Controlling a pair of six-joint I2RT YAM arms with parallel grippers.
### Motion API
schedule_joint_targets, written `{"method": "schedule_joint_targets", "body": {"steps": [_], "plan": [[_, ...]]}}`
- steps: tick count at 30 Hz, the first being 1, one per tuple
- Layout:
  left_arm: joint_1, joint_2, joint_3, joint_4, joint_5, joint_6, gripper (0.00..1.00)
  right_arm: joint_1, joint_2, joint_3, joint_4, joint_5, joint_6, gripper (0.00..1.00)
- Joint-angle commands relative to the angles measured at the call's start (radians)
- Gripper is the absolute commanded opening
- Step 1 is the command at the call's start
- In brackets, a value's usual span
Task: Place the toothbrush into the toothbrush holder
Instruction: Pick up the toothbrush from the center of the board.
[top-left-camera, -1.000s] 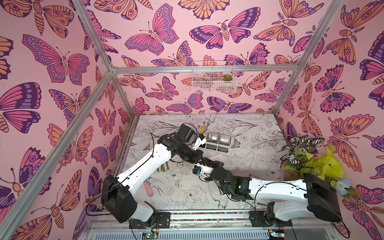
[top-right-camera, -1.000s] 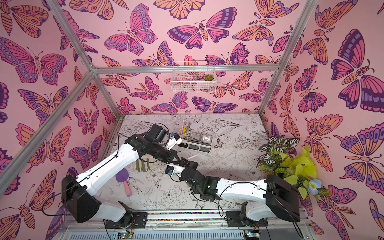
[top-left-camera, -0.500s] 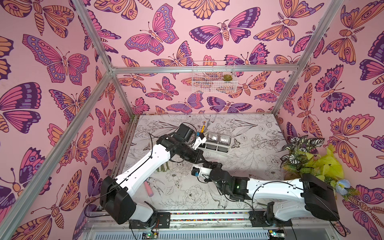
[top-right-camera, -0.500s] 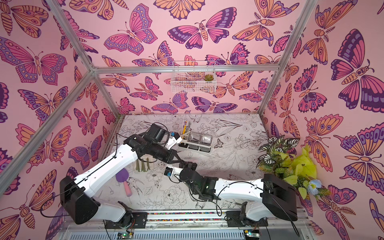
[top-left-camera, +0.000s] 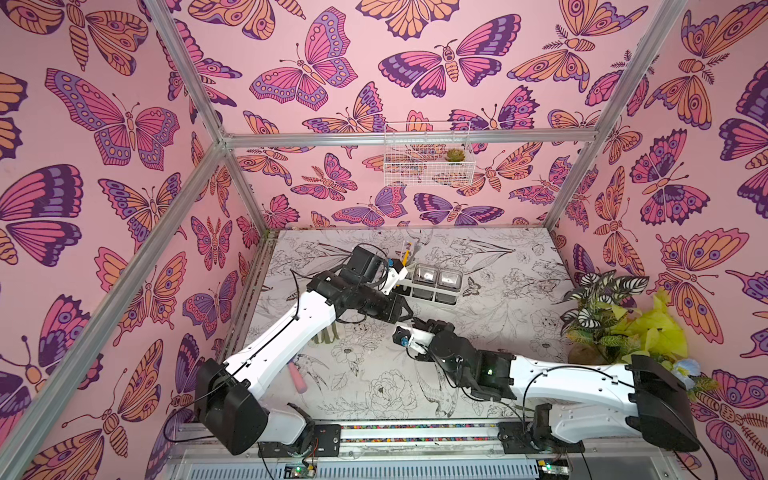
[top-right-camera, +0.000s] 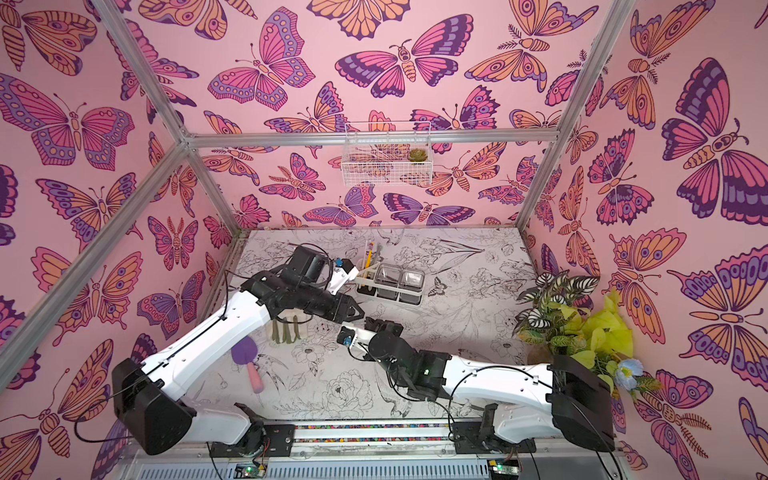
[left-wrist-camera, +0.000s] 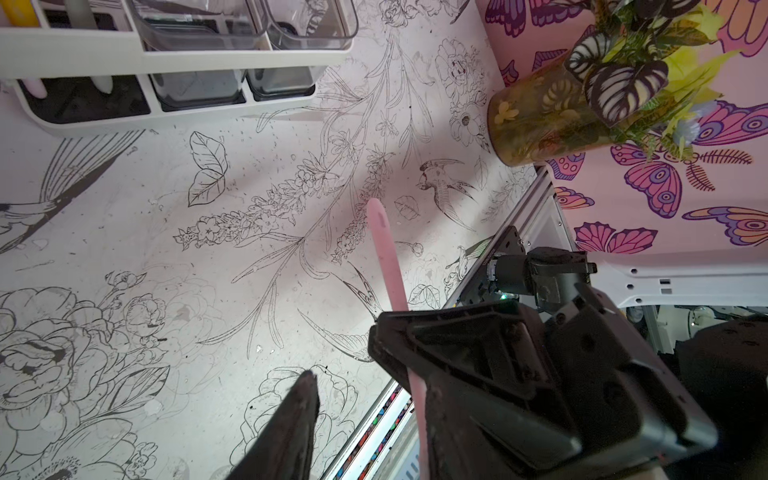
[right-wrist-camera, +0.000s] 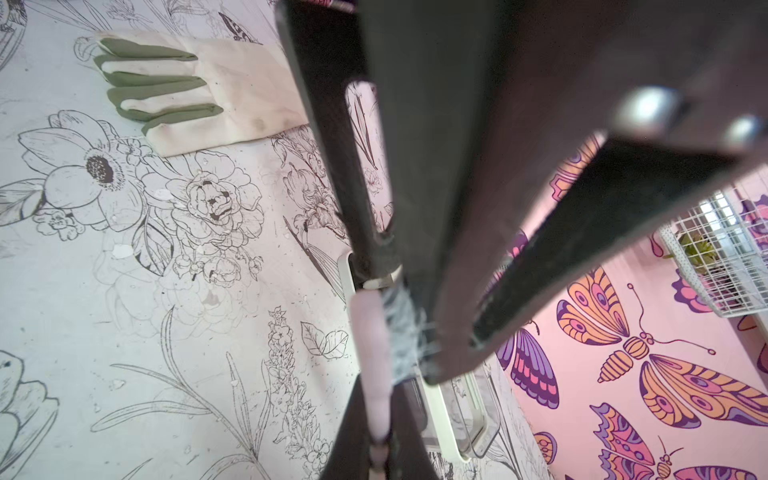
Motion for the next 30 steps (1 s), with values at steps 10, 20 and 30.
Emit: {"method": "schedule_joint_targets", "body": {"steps": [10,20,30], "plan": [[0.035,0.011,-0.072,-0.045,-0.23,0.027,0.46,-0.04,-0.091,0.04,0.009,0.12,0.16,0.0],[0.064,0.032,-0.185,0.143,-0.469,-0.066,0.47,-0.202,-0.095,0.191,-0.066,-0.018,0.266,0.0],[0.065,-0.017,-0.442,0.518,-0.683,-0.061,0.46,-0.386,0.0,0.343,-0.069,-0.226,0.368,0.0]]}}
